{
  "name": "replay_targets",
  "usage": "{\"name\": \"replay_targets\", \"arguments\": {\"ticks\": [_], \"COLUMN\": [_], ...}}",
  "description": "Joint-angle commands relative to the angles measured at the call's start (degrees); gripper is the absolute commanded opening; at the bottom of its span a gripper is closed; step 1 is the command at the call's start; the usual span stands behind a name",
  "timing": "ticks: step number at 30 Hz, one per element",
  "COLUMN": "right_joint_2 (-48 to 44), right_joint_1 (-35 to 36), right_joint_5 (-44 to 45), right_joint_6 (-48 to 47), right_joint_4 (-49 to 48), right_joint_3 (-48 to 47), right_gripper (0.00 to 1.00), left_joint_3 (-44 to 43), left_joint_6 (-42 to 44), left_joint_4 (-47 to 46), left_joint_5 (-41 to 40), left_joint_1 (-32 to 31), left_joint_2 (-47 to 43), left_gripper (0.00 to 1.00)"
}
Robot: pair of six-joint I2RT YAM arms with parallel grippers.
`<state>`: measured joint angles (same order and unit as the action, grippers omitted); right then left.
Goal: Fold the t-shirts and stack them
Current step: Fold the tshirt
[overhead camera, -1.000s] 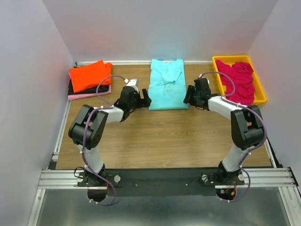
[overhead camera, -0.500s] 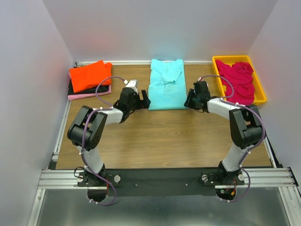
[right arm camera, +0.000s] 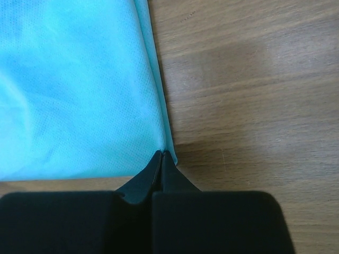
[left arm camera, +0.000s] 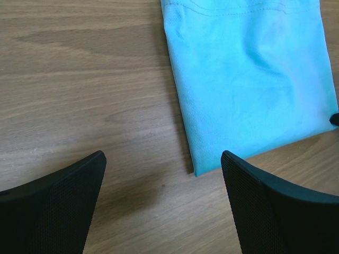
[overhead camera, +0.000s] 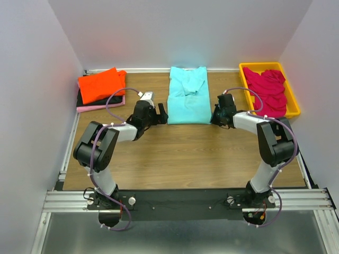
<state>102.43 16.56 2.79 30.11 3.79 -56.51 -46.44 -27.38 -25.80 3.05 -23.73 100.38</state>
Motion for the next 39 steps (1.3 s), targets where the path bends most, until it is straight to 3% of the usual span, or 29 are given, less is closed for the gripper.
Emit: {"name": "replay_targets", "arguments": {"ticks": [1, 5, 15, 26, 35, 39], "right_joint_2": [1.3, 1.1, 0.6, 0.2, -1.5, -2.0], "right_joint_1": [0.2, 0.2, 0.1, 0.2, 0.2, 0.2], "right_joint_5": [-0.1, -0.3, -0.6, -1.1, -0.9, -0.9], "right_joint_6": [0.5, 0.6, 0.4, 0.3, 0.4, 0.5], "right_joint_4": [-0.5, -0.5, -0.5, -0.5, -0.7, -0.6], "right_joint_3": [1.8, 2.4, 2.7, 2.8, 3.8, 4.0], "right_gripper": [0.01, 0.0, 0.0, 0.01, 0.01, 0.01], "left_joint_3": [0.9, -0.1, -3.8, -5.9, -7.5, -7.3], "left_joint_6": [0.7, 0.5, 0.5, 0.4, 0.7, 0.8], "left_joint_4": [-0.5, -0.4, 3.0, 4.8, 6.2, 7.0], "left_joint_5": [-1.6, -2.3, -5.7, -7.8, -9.5, -9.4], "left_joint_1": [-0.7, -1.9, -4.9, -7.0, -7.5, -8.2], "left_joint_2": [-1.4, -0.2, 3.2, 6.7, 8.8, 8.5], "left_gripper": [0.97, 0.96, 0.72, 0.65, 0.45, 0.44]}}
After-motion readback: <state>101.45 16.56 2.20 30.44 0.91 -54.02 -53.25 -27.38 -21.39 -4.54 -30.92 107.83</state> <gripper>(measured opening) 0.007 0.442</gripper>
